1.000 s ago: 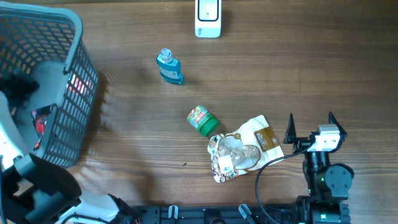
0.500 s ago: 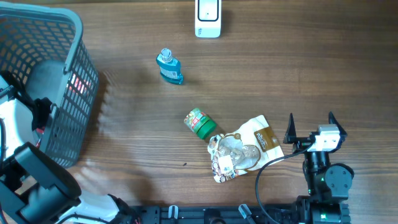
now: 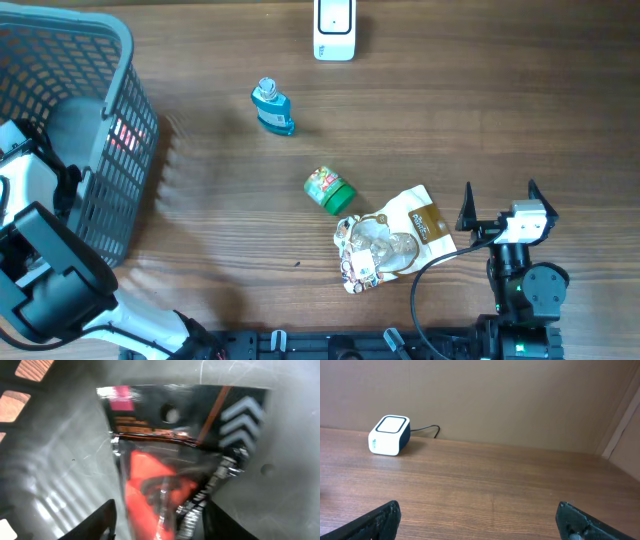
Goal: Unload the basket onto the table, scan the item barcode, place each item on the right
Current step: 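Return the left gripper into the basket toward the black tool package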
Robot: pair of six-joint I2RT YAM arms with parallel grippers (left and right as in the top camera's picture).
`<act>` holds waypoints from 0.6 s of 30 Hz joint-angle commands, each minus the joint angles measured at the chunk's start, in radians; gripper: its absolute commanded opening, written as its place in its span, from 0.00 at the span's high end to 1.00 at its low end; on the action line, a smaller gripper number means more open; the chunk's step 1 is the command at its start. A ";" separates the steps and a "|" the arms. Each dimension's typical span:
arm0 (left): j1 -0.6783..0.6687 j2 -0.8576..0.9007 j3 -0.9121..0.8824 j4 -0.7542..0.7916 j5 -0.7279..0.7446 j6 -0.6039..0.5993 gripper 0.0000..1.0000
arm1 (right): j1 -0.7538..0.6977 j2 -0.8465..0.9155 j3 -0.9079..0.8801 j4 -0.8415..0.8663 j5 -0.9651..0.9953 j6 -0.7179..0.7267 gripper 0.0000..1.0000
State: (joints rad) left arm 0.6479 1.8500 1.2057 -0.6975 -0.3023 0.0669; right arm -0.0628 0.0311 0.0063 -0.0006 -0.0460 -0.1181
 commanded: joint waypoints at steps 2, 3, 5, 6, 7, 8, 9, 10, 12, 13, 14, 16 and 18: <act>-0.002 0.016 -0.008 -0.017 -0.013 0.000 0.56 | -0.004 0.000 -0.001 0.002 -0.015 -0.011 0.00; -0.002 0.016 -0.008 -0.021 -0.013 0.000 0.59 | -0.004 0.000 -0.001 0.002 -0.015 -0.011 0.00; -0.002 0.016 -0.008 -0.030 -0.013 -0.005 0.66 | -0.004 0.000 -0.001 0.002 -0.015 -0.011 0.00; -0.002 0.016 -0.008 -0.035 -0.013 -0.020 0.70 | -0.004 0.000 -0.001 0.002 -0.015 -0.010 0.00; -0.002 0.016 -0.008 -0.040 -0.013 -0.028 0.76 | -0.004 0.000 -0.001 0.002 -0.015 -0.010 0.00; -0.002 0.016 -0.008 -0.044 -0.013 -0.031 0.78 | -0.004 0.000 -0.001 0.002 -0.015 -0.010 0.00; -0.003 0.016 -0.008 -0.050 -0.013 -0.031 0.78 | -0.004 0.000 -0.001 0.002 -0.015 -0.010 0.00; -0.003 0.016 -0.008 -0.056 -0.013 -0.030 0.78 | -0.004 0.000 -0.001 0.002 -0.015 -0.010 0.00; -0.003 0.014 -0.008 -0.063 -0.013 -0.035 0.79 | -0.004 0.000 -0.001 0.002 -0.015 -0.011 0.00; -0.003 0.013 -0.008 -0.063 -0.013 -0.050 0.79 | -0.004 0.000 -0.001 0.002 -0.015 -0.010 0.00; -0.003 0.011 -0.008 -0.063 -0.013 -0.057 0.83 | -0.004 0.000 -0.001 0.002 -0.015 -0.011 0.00; -0.003 0.001 -0.007 -0.064 -0.012 -0.076 0.89 | -0.004 0.000 -0.001 0.002 -0.015 -0.010 0.00; -0.003 -0.013 -0.003 -0.074 -0.013 -0.076 0.96 | -0.004 0.000 -0.001 0.002 -0.015 -0.011 0.00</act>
State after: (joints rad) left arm 0.6472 1.8389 1.2110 -0.7582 -0.3363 0.0177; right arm -0.0628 0.0311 0.0063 -0.0006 -0.0456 -0.1181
